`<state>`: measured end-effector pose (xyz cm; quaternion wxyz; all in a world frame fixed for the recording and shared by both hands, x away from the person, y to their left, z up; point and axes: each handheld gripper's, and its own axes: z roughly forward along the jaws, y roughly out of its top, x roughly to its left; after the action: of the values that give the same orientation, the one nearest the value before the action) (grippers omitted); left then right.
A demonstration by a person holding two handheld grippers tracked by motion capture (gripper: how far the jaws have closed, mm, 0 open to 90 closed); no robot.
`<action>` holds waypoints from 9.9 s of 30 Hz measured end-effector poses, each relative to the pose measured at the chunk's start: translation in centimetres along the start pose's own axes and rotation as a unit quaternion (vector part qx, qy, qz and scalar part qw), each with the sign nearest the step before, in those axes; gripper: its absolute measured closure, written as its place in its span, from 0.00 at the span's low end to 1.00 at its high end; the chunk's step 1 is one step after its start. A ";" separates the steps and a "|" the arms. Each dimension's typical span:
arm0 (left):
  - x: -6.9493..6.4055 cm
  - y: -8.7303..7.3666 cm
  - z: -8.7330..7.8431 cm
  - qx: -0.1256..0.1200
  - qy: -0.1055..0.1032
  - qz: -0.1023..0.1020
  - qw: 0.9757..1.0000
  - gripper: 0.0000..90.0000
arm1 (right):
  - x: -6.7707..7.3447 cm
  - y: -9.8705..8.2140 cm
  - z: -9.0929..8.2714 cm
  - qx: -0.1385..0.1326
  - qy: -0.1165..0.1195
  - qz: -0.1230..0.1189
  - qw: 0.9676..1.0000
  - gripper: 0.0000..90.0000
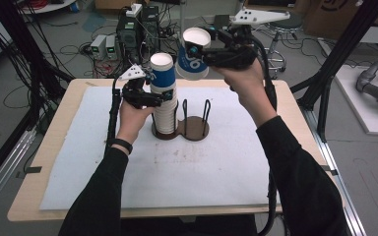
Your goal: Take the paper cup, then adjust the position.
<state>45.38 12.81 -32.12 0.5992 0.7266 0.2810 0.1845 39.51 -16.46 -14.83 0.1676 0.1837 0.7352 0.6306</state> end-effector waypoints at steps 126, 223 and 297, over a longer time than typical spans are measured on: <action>-5.9 -8.4 -8.5 0.000 -0.009 -0.006 1.000 0.11 | 3.5 -21.5 -4.6 0.078 0.004 0.044 0.996 0.34; -14.4 -12.3 -1.3 0.038 -0.207 0.036 0.977 0.12 | 6.7 -22.6 -1.5 0.078 0.138 0.056 0.986 0.34; -12.6 -10.3 -2.8 -0.001 -0.225 0.031 0.974 0.16 | 4.6 -21.0 -2.9 0.101 0.162 0.083 0.978 0.32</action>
<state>32.00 8.34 -40.67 0.6415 0.7575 0.1162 0.0354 32.83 -19.63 -35.24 -0.0263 0.1554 0.7947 0.5861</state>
